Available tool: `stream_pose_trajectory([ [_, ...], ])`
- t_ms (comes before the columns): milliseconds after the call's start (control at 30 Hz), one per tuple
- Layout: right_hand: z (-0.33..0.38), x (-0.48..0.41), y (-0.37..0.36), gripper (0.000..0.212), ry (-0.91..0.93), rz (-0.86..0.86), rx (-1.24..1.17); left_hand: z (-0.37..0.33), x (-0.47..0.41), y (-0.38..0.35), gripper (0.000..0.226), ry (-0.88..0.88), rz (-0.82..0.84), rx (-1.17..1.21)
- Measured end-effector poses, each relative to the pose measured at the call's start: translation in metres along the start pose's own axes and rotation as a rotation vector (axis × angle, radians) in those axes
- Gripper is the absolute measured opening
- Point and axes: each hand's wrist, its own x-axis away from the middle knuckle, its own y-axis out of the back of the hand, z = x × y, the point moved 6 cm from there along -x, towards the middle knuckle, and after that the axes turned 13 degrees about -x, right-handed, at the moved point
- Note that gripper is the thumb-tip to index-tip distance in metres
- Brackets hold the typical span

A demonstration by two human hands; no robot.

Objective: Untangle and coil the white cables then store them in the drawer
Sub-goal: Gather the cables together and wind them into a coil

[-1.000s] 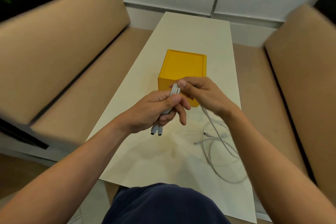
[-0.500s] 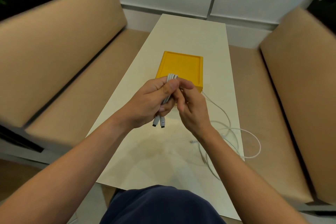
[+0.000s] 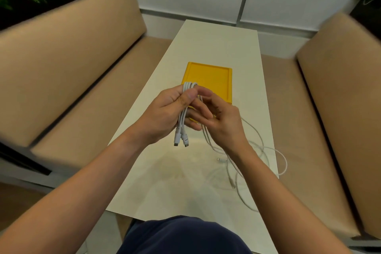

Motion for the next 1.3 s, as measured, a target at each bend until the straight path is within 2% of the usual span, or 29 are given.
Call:
stream_pose_trajectory([
  [67,0.008,-0.004,0.002,0.032,0.066,-0.024,0.042,-0.004,0.002,0.002,0.034,-0.002,0.004,0.000],
  [200,0.018,-0.014,0.011,0.010,0.154,-0.151,0.222,-0.007,0.006,0.000,0.034,-0.011,0.032,-0.015],
  [267,0.022,-0.017,0.012,0.007,0.156,-0.168,0.273,-0.008,0.008,-0.003,0.035,-0.020,0.071,-0.019],
  [333,0.023,-0.017,0.007,0.010,0.127,-0.119,0.277,-0.007,0.006,-0.005,0.036,-0.020,0.081,-0.014],
  [400,0.013,-0.015,-0.006,0.014,0.044,0.006,0.219,-0.005,0.004,-0.003,0.037,-0.017,0.067,0.006],
  [500,0.000,-0.007,-0.022,0.026,0.020,0.154,0.306,0.001,0.002,0.001,0.039,-0.009,0.035,0.040],
  [633,-0.008,-0.004,-0.008,0.035,0.009,0.059,0.233,0.004,0.005,0.004,0.039,0.029,-0.003,0.080],
  [733,0.003,-0.001,-0.004,0.031,0.082,-0.033,0.263,0.000,0.006,0.003,0.038,0.008,0.004,0.114],
  [833,0.020,-0.007,0.005,0.015,0.298,-0.157,0.294,-0.007,0.006,0.004,0.042,-0.028,-0.018,0.126],
  [900,0.028,-0.012,0.008,0.014,0.382,-0.153,0.342,-0.011,0.005,0.008,0.042,-0.050,-0.054,0.125],
  [967,0.034,-0.014,0.007,0.020,0.344,-0.092,0.310,-0.014,0.003,0.011,0.038,-0.079,-0.080,0.125],
  [1100,0.028,-0.013,0.004,0.017,0.166,-0.024,0.248,-0.013,-0.001,0.010,0.033,-0.118,-0.075,0.129],
  [1200,0.024,-0.012,0.000,0.027,0.081,-0.012,0.209,-0.007,-0.004,0.005,0.035,-0.137,-0.072,0.135],
  [1300,0.024,-0.014,0.002,0.019,0.032,-0.014,0.146,-0.006,-0.003,0.007,0.035,-0.140,-0.076,0.140],
])
